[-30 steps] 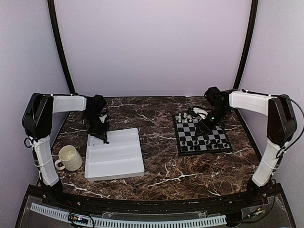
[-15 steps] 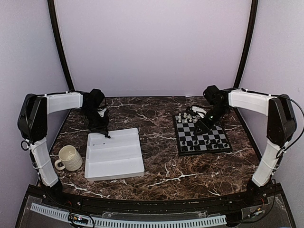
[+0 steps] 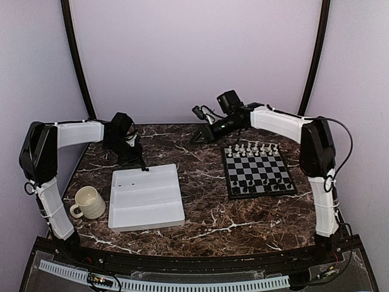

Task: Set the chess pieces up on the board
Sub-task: Pick up the knight from the storage box, then pass from the left arm to the right

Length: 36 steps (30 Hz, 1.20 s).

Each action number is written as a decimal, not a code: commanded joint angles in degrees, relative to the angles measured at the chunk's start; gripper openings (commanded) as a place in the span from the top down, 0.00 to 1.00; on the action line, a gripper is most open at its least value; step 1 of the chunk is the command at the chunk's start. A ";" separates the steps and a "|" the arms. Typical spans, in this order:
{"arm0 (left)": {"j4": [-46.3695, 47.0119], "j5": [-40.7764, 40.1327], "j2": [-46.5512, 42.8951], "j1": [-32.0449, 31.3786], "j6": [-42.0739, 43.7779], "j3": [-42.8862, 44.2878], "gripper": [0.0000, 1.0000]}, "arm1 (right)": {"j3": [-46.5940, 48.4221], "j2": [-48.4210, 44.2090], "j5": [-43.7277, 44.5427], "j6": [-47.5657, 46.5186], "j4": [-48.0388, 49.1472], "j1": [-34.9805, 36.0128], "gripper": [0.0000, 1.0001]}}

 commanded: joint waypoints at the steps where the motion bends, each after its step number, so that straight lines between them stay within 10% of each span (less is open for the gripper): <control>1: 8.04 2.14 -5.61 0.27 -6.14 -4.42 1.00 | 5.48 7.45 -4.31 16.37 7.33 5.65 0.62; 36: 23.19 8.45 -8.21 -4.39 -18.72 -11.70 1.00 | 9.92 23.94 -17.43 40.38 31.54 11.87 0.69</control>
